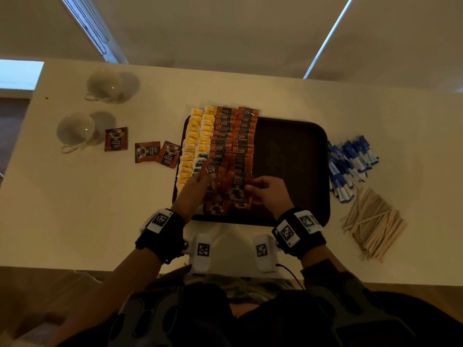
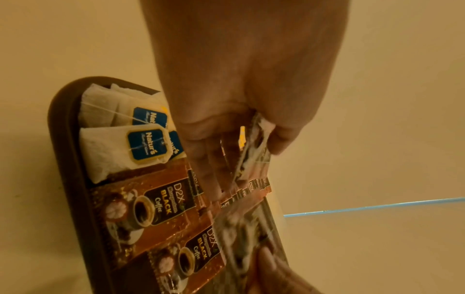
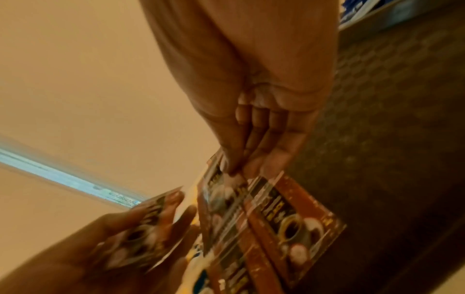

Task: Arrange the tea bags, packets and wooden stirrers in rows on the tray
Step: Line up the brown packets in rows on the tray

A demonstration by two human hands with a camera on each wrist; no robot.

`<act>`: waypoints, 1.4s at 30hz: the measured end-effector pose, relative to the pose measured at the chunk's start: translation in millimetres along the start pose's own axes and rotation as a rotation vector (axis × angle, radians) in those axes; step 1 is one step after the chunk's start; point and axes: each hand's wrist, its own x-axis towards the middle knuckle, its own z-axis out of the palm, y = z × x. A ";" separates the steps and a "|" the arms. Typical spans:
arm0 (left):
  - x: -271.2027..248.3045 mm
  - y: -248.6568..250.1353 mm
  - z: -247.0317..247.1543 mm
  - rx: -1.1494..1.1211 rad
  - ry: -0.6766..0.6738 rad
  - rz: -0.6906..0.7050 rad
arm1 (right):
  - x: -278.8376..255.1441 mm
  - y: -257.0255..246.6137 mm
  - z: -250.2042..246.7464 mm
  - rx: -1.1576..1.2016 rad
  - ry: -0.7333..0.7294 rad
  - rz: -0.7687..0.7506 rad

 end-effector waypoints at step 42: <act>35.8 -2.3 -70.3 0.466 0.572 0.222 | 2.8 37.7 -2.7 -0.431 0.096 -0.013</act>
